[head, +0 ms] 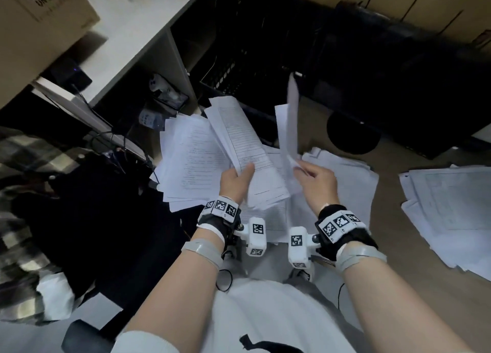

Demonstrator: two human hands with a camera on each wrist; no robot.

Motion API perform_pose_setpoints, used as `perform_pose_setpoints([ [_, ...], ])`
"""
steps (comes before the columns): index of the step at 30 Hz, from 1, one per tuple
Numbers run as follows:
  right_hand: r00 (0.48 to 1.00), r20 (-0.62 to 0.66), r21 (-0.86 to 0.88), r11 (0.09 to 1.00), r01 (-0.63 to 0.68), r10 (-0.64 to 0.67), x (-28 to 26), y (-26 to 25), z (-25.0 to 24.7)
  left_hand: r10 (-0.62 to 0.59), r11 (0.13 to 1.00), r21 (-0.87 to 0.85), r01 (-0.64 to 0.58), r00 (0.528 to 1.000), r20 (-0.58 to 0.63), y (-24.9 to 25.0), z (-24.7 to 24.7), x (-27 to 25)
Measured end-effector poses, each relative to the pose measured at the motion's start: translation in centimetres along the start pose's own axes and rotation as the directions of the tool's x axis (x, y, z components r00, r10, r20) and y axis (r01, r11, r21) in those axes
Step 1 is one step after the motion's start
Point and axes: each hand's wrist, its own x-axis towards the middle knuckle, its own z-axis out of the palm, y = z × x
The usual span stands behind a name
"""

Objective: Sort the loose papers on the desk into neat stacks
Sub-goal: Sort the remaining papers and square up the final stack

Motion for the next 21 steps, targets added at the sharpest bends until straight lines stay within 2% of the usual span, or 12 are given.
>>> perform_pose_setpoints([
  [1, 0.989, 0.139, -0.021, 0.999, 0.048, -0.044, -0.5, -0.3, 0.5, -0.003, 1.0, -0.014, 0.004, 0.999, 0.041, 0.3, 0.6, -0.4],
  [3, 0.944, 0.312, -0.041, 0.992, 0.122, -0.103, -1.1, -0.4, 1.0, -0.011, 0.999, -0.044, 0.014, 0.997, 0.07, 0.7, 1.6, -1.0],
  [6, 0.91, 0.388, -0.028, 0.985, 0.169, -0.145, -1.4, -0.5, 0.2, 0.016, 0.999, -0.034, -0.015, 0.999, 0.049, 0.7, 2.7, -1.8],
  [9, 0.886, 0.45, 0.004, 0.992, 0.125, -0.114, -1.6, -0.1, -1.3, 0.014, 1.0, -0.01, -0.014, 1.0, -0.022, 0.0, 3.8, -2.7],
  [11, 0.915, 0.396, 0.037, 0.997, 0.07, -0.079, -1.8, 0.6, -2.3, -0.002, 1.0, -0.005, 0.002, 0.999, -0.051, -0.9, 4.3, -3.0],
  [13, 0.974, 0.223, 0.042, 0.998, 0.039, -0.048, -1.5, 1.2, -3.8, -0.013, 1.0, 0.004, 0.013, 0.998, -0.058, -1.4, 4.7, -3.5],
  [15, 0.997, 0.079, -0.058, 0.998, 0.028, -0.023, -0.7, 2.1, -5.7, -0.017, 1.0, -0.009, 0.017, 0.999, -0.041, -1.6, 4.9, -4.3],
  [17, 0.996, 0.041, -0.127, 0.989, -0.069, 0.075, 0.2, 3.3, -7.3, -0.005, 1.0, -0.004, 0.005, 1.0, -0.019, -1.6, 5.2, -5.1],
  [19, 0.979, 0.047, -0.098, 0.977, -0.191, 0.197, 1.0, 4.7, -8.0, -0.009, 1.0, 0.002, 0.009, 1.0, 0.002, -1.6, 5.3, -5.9],
  [21, 0.969, 0.055, -0.06, 0.97, -0.237, 0.24, 1.5, 5.5, -8.0, -0.01, 1.0, 0.025, 0.01, 1.0, 0.015, -1.5, 5.1, -6.6],
])
